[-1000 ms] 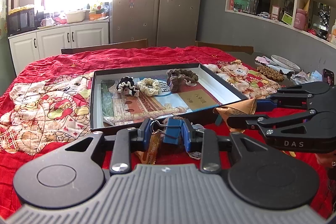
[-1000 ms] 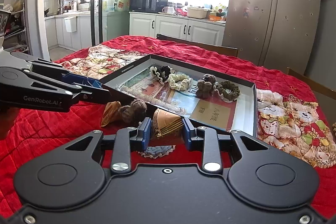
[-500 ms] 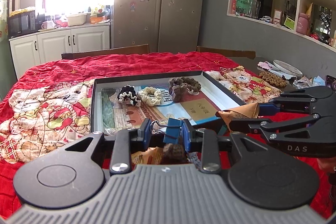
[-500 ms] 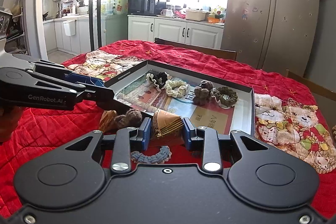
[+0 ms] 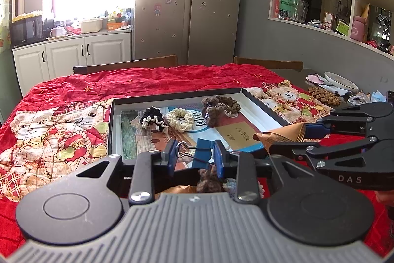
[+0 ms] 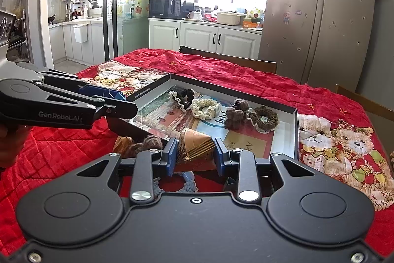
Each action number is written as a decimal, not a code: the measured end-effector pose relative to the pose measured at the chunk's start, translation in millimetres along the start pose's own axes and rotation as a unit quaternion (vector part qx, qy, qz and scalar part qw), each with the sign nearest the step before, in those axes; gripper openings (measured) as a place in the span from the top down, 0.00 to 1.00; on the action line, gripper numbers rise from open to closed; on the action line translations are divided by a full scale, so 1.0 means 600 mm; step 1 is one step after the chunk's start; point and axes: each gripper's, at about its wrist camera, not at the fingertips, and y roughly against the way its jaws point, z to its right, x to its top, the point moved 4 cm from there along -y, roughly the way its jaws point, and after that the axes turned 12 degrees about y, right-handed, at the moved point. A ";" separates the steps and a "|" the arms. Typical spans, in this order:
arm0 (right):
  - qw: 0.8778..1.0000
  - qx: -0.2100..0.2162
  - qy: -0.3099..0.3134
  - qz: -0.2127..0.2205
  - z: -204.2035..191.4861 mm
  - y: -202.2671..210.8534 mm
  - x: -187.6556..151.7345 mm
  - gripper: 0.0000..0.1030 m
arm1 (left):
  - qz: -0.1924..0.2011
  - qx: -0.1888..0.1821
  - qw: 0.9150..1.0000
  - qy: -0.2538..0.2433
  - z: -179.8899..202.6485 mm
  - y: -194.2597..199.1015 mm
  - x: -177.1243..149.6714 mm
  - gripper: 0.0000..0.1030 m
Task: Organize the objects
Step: 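Carry binder clip with left gripper while right gripper carries tan packet over the box, then lower binder clip into box with left gripper while right gripper lowers tan packet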
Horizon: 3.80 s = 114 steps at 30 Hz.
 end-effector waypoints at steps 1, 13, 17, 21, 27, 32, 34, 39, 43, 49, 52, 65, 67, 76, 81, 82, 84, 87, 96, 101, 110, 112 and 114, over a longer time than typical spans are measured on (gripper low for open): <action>1.000 0.000 0.000 0.000 0.001 -0.002 0.001 0.71 | 0.000 0.001 1.000 0.000 -0.001 -0.002 0.002 0.66; 1.000 -0.003 0.001 -0.006 0.009 -0.027 0.009 0.71 | -0.001 0.003 1.000 0.000 -0.004 -0.021 0.015 0.66; 1.000 -0.004 -0.001 -0.006 0.014 -0.035 0.010 0.71 | -0.003 0.004 1.000 0.001 -0.005 -0.028 0.016 0.66; 1.000 -0.006 -0.003 -0.008 0.018 -0.045 0.012 0.71 | -0.004 0.006 1.000 0.002 -0.008 -0.037 0.019 0.66; 1.000 -0.007 -0.004 -0.012 0.024 -0.060 0.015 0.71 | -0.004 0.008 1.000 0.005 -0.009 -0.051 0.025 0.66; 1.000 -0.007 -0.005 -0.016 0.029 -0.074 0.016 0.71 | -0.005 0.009 1.000 0.006 -0.011 -0.060 0.030 0.66; 1.000 -0.008 -0.007 -0.018 0.032 -0.079 0.015 0.71 | -0.004 0.010 1.000 0.007 -0.012 -0.062 0.031 0.66; 1.000 -0.008 -0.013 -0.021 0.040 -0.092 0.014 0.71 | -0.004 0.011 1.000 0.007 -0.014 -0.068 0.034 0.66; 1.000 -0.009 -0.018 -0.023 0.046 -0.101 0.013 0.71 | -0.005 0.011 1.000 0.010 -0.017 -0.079 0.042 0.66; 0.999 -0.012 -0.020 -0.025 0.051 -0.111 0.014 0.71 | -0.006 0.015 1.000 0.013 -0.022 -0.091 0.045 0.66; 0.999 -0.015 -0.024 -0.026 0.060 -0.116 0.012 0.71 | -0.007 0.018 1.000 0.019 -0.027 -0.097 0.046 0.66; 0.999 -0.007 -0.042 -0.026 0.073 -0.160 0.008 0.71 | -0.026 0.031 0.999 0.030 -0.044 -0.142 0.039 0.66; 0.999 -0.005 -0.038 -0.026 0.072 -0.169 0.011 0.71 | -0.030 0.032 0.998 0.034 -0.047 -0.150 0.037 0.66; 0.999 0.008 -0.044 -0.030 0.068 -0.212 0.019 0.71 | -0.037 0.047 0.997 0.043 -0.060 -0.182 0.037 0.66; 0.998 0.011 -0.046 -0.032 0.066 -0.235 0.020 0.71 | -0.041 0.056 0.997 0.046 -0.068 -0.196 0.036 0.66; 0.998 0.011 -0.046 -0.032 0.066 -0.239 0.020 0.71 | -0.040 0.058 0.996 0.046 -0.069 -0.199 0.036 0.66; 0.998 0.011 -0.047 -0.033 0.066 -0.243 0.020 0.71 | -0.040 0.060 0.996 0.046 -0.071 -0.203 0.036 0.66; 0.998 0.009 -0.048 -0.035 0.069 -0.252 0.018 0.71 | -0.043 0.062 0.996 0.046 -0.074 -0.210 0.034 0.66; 0.998 0.005 -0.055 -0.035 0.081 -0.270 0.014 0.71 | -0.050 0.071 0.995 0.044 -0.079 -0.229 0.026 0.66; 0.998 0.002 -0.059 -0.034 0.086 -0.276 0.013 0.71 | -0.051 0.074 0.995 0.044 -0.079 -0.235 0.023 0.66; 0.998 -0.002 -0.058 -0.034 0.088 -0.282 0.012 0.71 | -0.055 0.077 0.994 0.045 -0.080 -0.243 0.017 0.66; 0.998 -0.004 -0.058 -0.035 0.089 -0.283 0.011 0.71 | -0.056 0.078 0.994 0.044 -0.080 -0.243 0.016 0.66; 0.998 -0.004 -0.058 -0.035 0.089 -0.285 0.011 0.71 | -0.056 0.079 0.994 0.044 -0.080 -0.244 0.016 0.66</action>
